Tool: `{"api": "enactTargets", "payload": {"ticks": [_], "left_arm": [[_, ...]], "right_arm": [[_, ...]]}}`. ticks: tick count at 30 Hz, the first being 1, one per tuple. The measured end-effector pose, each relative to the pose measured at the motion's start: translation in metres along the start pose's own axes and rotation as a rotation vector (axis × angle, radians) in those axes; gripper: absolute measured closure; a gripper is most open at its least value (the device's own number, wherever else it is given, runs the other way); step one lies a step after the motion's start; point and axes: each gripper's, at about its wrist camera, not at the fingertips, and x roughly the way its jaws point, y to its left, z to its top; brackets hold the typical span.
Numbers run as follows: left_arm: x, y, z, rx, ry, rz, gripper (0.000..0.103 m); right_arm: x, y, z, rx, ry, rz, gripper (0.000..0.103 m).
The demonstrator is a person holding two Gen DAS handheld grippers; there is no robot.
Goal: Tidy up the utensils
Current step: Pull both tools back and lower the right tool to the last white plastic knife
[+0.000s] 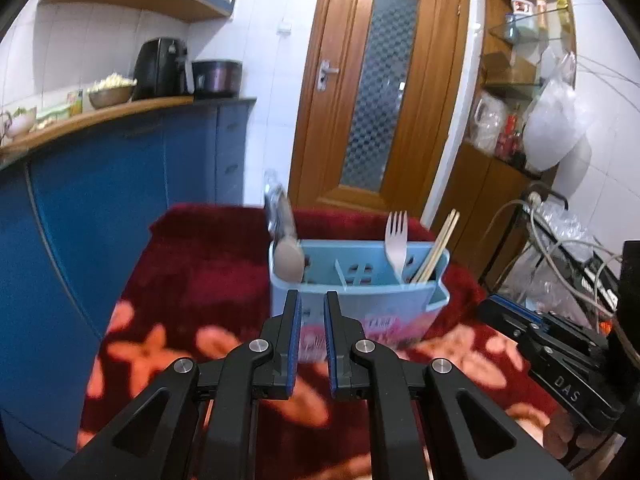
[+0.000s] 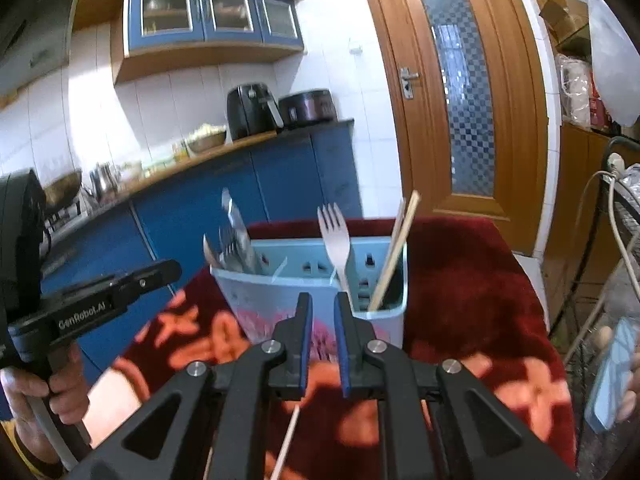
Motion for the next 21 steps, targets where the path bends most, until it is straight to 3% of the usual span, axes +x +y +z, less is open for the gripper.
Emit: {"api": "enactTargets", "payload": {"ticks": [9,21], "left_arm": [[0.009,0.011,-0.040,-0.007,0.143,0.092,0.092],[0.017,0.018,-0.082,-0.009,0.276,0.114,0.092]], "right_arm": [[-0.007,0.015,-0.032,-0.007,0.117,-0.025,0.089],[0.006,0.023,-0.071,0.013,0.332,-0.019,0.088]]}}
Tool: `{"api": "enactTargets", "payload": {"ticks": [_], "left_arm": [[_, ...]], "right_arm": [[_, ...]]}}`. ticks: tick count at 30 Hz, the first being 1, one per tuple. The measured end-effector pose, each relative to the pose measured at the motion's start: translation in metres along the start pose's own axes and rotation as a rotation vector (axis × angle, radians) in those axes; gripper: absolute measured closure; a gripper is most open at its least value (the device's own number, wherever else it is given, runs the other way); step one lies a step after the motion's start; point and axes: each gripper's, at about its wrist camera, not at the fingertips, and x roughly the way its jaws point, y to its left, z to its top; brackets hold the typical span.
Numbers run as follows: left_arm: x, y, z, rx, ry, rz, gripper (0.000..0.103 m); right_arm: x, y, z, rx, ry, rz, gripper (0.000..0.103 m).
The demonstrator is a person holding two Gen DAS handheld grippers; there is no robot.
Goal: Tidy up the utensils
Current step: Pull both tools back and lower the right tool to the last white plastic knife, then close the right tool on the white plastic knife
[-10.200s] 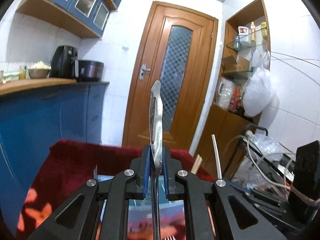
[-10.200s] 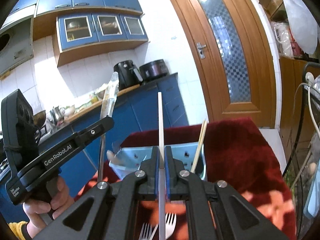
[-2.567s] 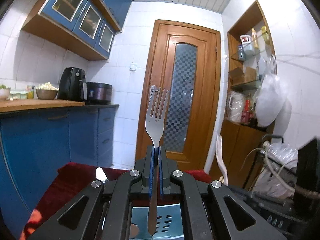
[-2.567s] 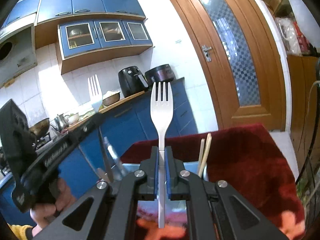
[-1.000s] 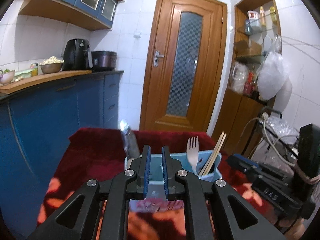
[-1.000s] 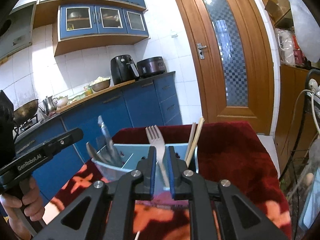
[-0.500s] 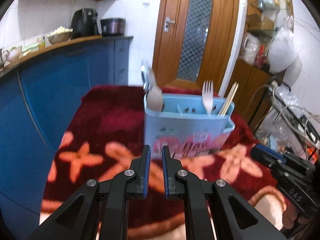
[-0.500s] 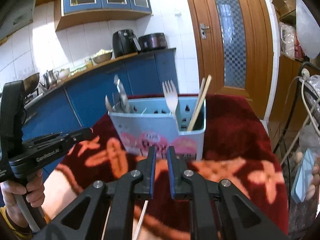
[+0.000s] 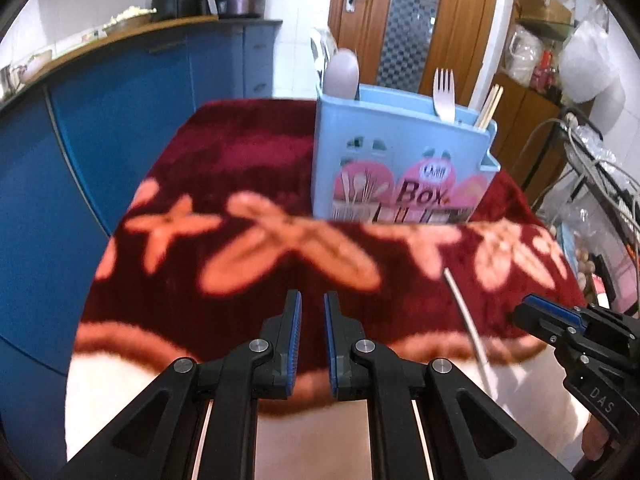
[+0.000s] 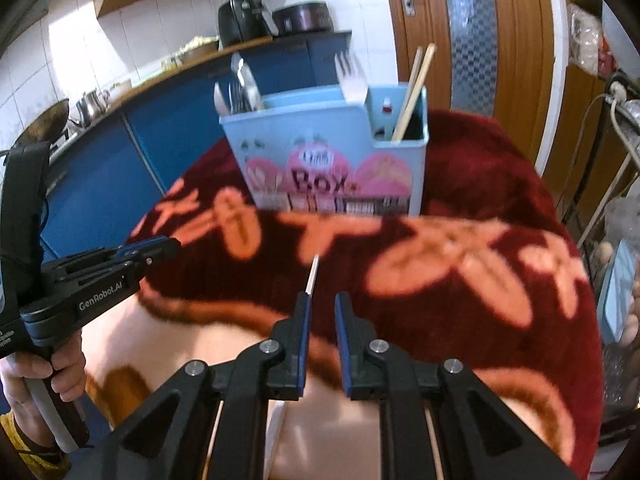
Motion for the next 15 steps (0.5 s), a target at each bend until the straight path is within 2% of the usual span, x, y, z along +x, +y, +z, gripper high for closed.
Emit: {"api": "enactTargets", "payload": {"ticks": [7,15], "left_arm": [[0.004,0.002,-0.007,0.009,0.023,0.000,0.092],[0.007,0.008,-0.011,0.003,0.025,0.006,0.092]], "right_arm": [[0.013,0.004,-0.005,0.010,0.104,0.039,0.086],[0.026,0.008,-0.006,0.009,0.189,0.043,0.085]]}}
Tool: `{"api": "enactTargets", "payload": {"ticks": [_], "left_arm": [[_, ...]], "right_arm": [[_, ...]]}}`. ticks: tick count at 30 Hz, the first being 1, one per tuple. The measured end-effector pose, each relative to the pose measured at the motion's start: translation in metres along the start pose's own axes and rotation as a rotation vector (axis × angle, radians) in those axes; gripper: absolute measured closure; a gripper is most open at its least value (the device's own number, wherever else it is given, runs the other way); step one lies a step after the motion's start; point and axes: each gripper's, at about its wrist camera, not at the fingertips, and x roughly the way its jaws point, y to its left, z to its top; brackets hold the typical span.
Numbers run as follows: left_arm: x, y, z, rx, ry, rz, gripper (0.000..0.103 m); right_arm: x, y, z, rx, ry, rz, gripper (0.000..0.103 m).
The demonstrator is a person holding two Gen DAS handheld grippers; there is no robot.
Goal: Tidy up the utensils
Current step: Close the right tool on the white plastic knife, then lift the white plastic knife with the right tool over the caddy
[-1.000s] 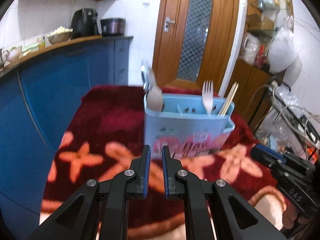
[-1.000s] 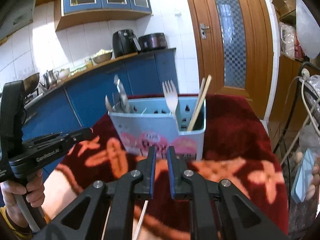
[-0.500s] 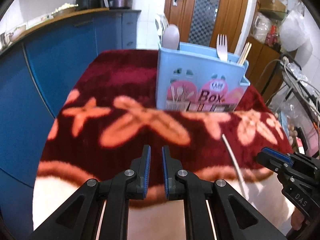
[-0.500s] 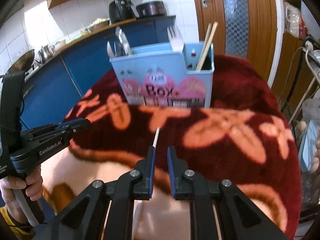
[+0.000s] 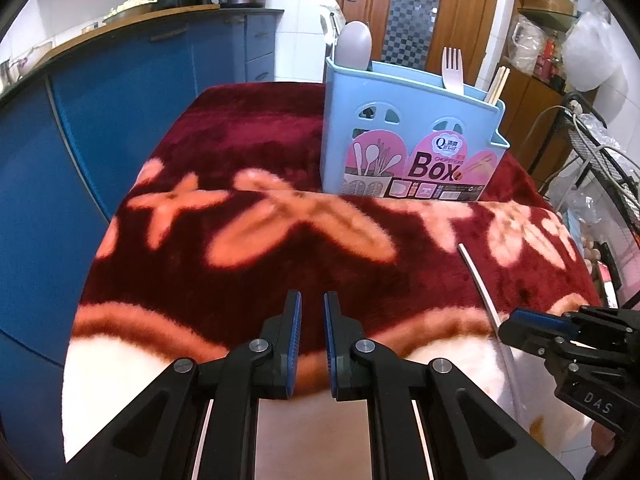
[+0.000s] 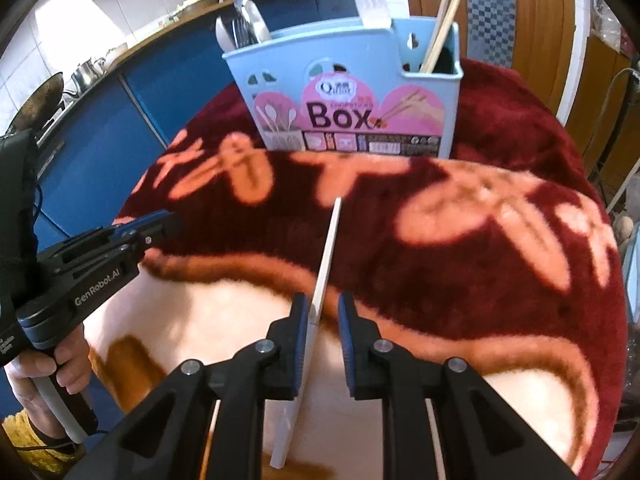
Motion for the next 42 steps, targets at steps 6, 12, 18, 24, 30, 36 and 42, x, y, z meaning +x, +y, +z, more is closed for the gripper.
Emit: {"api": "enactTargets", "payload": {"ticks": [6,12,18,24,30,36,42], "left_arm": [[0.002,0.003,-0.001,-0.006,0.001,-0.008,0.092],[0.004,0.003,-0.001,-0.005,0.003,-0.014,0.092],[0.007,0.003,0.000,-0.008,0.009,-0.013,0.092],[0.007,0.001,0.003,-0.003,0.004,-0.015,0.092],[0.009,0.001,0.005,-0.015,0.003,-0.025,0.092],[0.009,0.001,0.007,-0.026,-0.005,-0.043,0.092],[0.009,0.003,0.012,-0.036,-0.025,-0.045,0.081]], "right_arm": [[0.012,0.004,0.006,-0.008,0.077,-0.001,0.085],[0.016,0.002,0.010,-0.008,0.127,0.011,0.084],[0.021,0.004,0.014,-0.027,0.131,-0.008,0.092],[0.018,-0.004,0.011,0.009,0.091,0.029,0.096],[0.004,-0.010,0.009,0.032,0.022,0.074,0.096],[-0.015,-0.015,0.012,0.051,-0.097,0.096,0.096],[-0.041,-0.024,0.017,0.070,-0.258,0.082,0.096]]}}
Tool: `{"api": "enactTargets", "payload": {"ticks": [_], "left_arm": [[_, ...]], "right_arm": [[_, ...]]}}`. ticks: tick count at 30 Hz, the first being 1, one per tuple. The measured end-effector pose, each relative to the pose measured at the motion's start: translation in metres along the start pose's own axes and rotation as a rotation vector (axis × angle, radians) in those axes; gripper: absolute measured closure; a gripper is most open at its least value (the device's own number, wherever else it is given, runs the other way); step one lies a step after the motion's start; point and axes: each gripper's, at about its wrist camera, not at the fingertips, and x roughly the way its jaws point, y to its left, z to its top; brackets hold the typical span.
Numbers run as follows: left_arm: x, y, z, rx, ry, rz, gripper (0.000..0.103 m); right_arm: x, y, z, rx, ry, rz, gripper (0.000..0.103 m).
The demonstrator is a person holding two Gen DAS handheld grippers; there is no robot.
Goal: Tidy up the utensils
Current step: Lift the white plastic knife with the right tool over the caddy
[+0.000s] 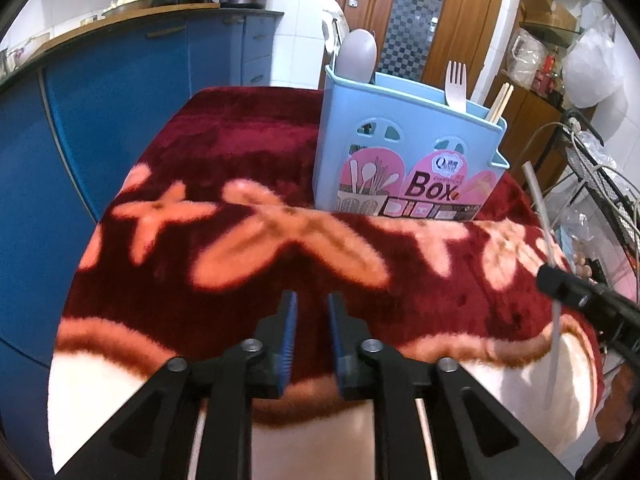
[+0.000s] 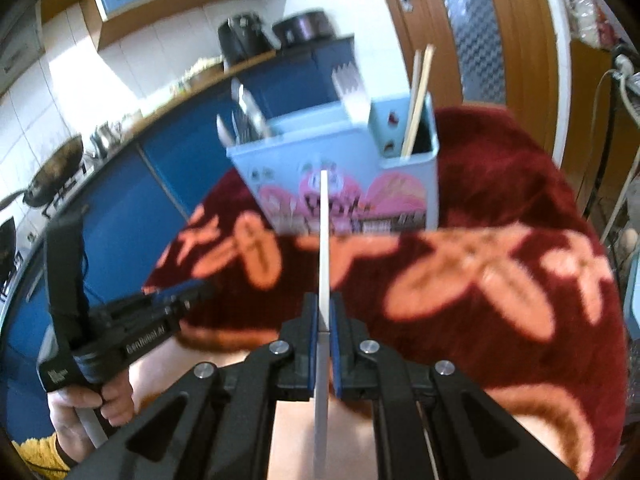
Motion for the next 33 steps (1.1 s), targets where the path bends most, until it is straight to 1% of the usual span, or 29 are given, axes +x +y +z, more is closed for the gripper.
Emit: {"api": "enactTargets", "payload": {"ticks": [2,3,4,5,6,7,8,10,13,20,24,28,33], "left_arm": [[0.000,-0.001,0.002,0.000,-0.009,0.003,0.077],[-0.001,-0.002,0.003,0.000,-0.011,0.003,0.073],[-0.001,-0.002,0.003,-0.001,-0.013,0.003,0.066],[-0.001,-0.003,0.005,-0.002,-0.020,0.003,0.060],[-0.002,-0.004,0.005,-0.002,-0.026,0.004,0.050],[-0.003,-0.005,0.007,0.001,-0.041,0.005,0.045],[-0.004,-0.006,0.008,0.005,-0.051,0.005,0.043],[-0.005,-0.009,0.011,0.015,-0.068,0.004,0.034],[-0.008,-0.013,0.016,0.029,-0.090,-0.002,0.027],[-0.004,-0.020,0.028,0.046,-0.122,-0.003,0.023],[-0.001,-0.021,0.036,0.051,-0.142,0.023,0.022],[0.007,-0.019,0.040,0.037,-0.142,0.021,0.021],[0.016,-0.014,0.042,0.016,-0.150,0.066,0.019]], "right_arm": [[-0.004,0.000,0.006,0.002,-0.048,-0.004,0.096],[-0.007,0.000,0.010,0.003,-0.071,-0.005,0.096],[-0.009,-0.001,0.013,0.002,-0.091,-0.005,0.096],[-0.010,-0.001,0.016,0.003,-0.105,-0.006,0.096],[-0.011,-0.002,0.018,0.004,-0.124,-0.007,0.096],[-0.013,-0.004,0.021,0.004,-0.139,-0.007,0.096],[-0.014,-0.005,0.024,0.004,-0.158,-0.005,0.096],[-0.014,-0.007,0.029,0.012,-0.183,-0.005,0.096],[-0.012,-0.011,0.036,0.019,-0.214,-0.005,0.096],[-0.009,-0.023,0.053,0.033,-0.325,-0.014,0.096],[-0.002,-0.026,0.065,0.022,-0.389,-0.019,0.096],[0.008,-0.025,0.083,-0.007,-0.443,-0.053,0.096],[0.018,-0.027,0.103,-0.030,-0.487,-0.093,0.096]]}}
